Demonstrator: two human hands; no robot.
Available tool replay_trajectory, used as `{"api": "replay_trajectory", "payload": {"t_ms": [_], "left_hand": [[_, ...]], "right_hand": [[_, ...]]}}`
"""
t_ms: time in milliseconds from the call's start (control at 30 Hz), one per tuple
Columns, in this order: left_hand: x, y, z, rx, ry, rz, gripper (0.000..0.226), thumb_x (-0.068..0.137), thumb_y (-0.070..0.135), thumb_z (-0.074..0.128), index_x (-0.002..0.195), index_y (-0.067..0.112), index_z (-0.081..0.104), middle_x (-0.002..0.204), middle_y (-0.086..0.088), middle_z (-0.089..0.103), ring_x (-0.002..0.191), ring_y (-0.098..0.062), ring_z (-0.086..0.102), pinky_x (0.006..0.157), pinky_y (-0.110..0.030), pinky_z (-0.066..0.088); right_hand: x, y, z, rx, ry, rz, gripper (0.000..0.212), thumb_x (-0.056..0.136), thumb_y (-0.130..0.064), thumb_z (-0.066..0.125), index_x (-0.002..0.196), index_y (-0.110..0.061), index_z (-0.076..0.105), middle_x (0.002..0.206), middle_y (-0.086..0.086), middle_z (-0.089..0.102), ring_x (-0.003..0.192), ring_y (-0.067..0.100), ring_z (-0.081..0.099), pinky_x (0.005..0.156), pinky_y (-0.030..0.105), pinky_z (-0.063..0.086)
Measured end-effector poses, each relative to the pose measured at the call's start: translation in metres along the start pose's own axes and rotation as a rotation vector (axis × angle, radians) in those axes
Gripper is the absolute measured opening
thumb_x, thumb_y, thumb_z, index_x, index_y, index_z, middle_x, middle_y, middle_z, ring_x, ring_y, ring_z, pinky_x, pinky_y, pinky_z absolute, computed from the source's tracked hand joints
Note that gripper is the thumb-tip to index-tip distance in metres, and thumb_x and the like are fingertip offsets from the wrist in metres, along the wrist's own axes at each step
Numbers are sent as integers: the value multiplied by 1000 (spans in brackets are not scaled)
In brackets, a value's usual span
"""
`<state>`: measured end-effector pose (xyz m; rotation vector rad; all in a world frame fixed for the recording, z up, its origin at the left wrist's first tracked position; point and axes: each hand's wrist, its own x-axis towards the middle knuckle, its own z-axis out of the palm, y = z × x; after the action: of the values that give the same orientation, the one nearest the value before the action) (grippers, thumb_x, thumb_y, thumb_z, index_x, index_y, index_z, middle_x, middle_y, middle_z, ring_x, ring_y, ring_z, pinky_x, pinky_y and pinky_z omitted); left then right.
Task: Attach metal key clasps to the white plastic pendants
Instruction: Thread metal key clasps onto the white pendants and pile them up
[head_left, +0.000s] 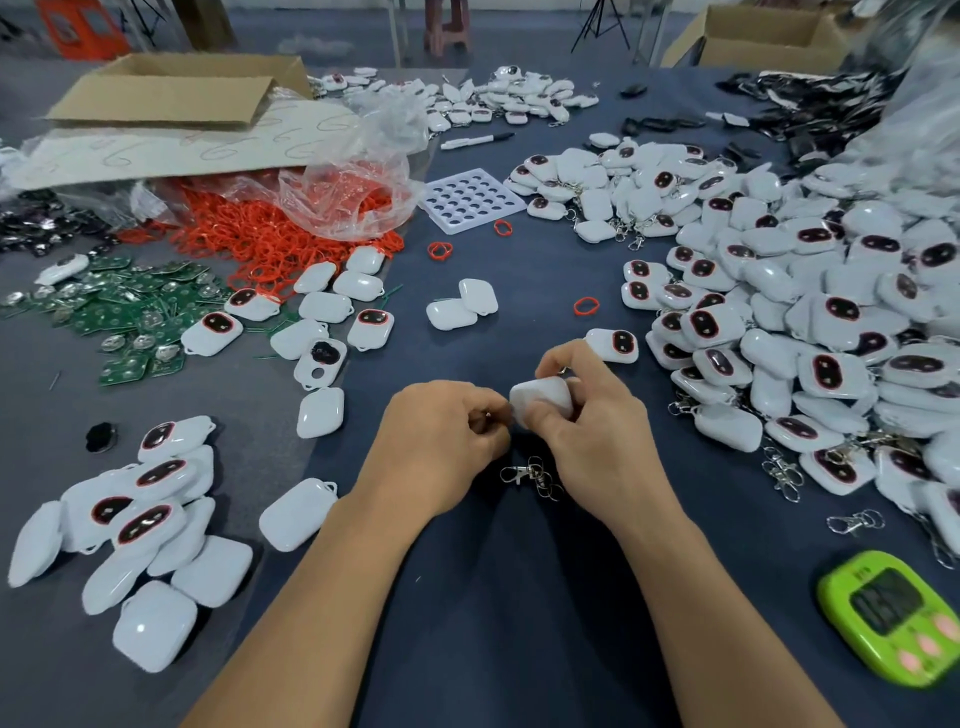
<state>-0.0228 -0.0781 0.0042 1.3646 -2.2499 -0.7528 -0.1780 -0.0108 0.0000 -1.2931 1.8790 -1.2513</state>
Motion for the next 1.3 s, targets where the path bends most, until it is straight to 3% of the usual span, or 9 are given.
{"api": "replay_trajectory", "payload": {"t_ms": [267,400,600,800,933,1000,1100,1200,1300], "left_hand": [[0,0,0,16,-7,23,15,82,29,70,88,43,74,69,24,60,71,-3,56,56,-19,39],[-4,3,4,147,67,95,10,84,30,69,88,37,75,67,11,57,69,-10,55,63,-29,46],[-7,5,7,241,163,169,6,84,30,71,85,34,76,71,6,64,67,-18,61,59,-30,44],[-8,5,9,235,195,153,5,84,33,71,85,32,76,73,8,69,69,-14,63,63,-35,50],[-7,3,9,228,219,122,4,82,38,74,82,34,73,63,16,60,65,-9,60,60,-28,45],[-6,2,9,186,182,78,5,81,40,75,84,37,73,57,20,56,65,-7,57,59,-21,42],[-5,-1,7,44,139,20,9,77,37,76,83,40,70,69,25,61,69,-3,57,55,-17,39],[-3,-3,2,-232,128,18,16,73,37,73,84,49,72,60,11,60,52,-3,50,50,-17,41],[0,-4,-5,-408,8,73,20,78,36,75,93,50,77,54,8,48,52,-10,38,49,-23,34]], "right_hand": [[1,-1,0,-18,-38,-34,14,94,-24,70,96,-32,59,74,-1,65,61,14,54,51,20,44],[3,-3,-1,-52,-58,-38,18,91,-16,67,91,-31,58,73,-1,65,61,15,54,49,22,43],[6,-7,-8,-42,-115,-27,23,89,-13,71,87,-34,60,70,-5,71,63,15,58,50,21,44],[5,-9,-7,-31,-97,-17,18,84,-14,71,84,-28,61,66,4,69,55,17,52,48,26,43],[4,-7,-8,23,-106,-1,14,86,-15,70,83,-25,62,59,6,66,46,11,41,41,20,37],[1,-6,-6,43,-88,-11,12,87,-15,69,84,-25,62,57,7,64,44,11,41,40,21,37],[1,-6,-6,79,-73,19,12,82,-20,72,86,-27,63,58,3,67,44,13,48,42,25,42],[4,-7,-9,246,-62,110,18,74,-14,72,84,-28,65,61,6,70,42,19,53,45,25,43],[5,-9,-12,488,-106,185,17,71,-12,69,84,-22,65,65,10,71,40,20,49,43,22,38]]}}
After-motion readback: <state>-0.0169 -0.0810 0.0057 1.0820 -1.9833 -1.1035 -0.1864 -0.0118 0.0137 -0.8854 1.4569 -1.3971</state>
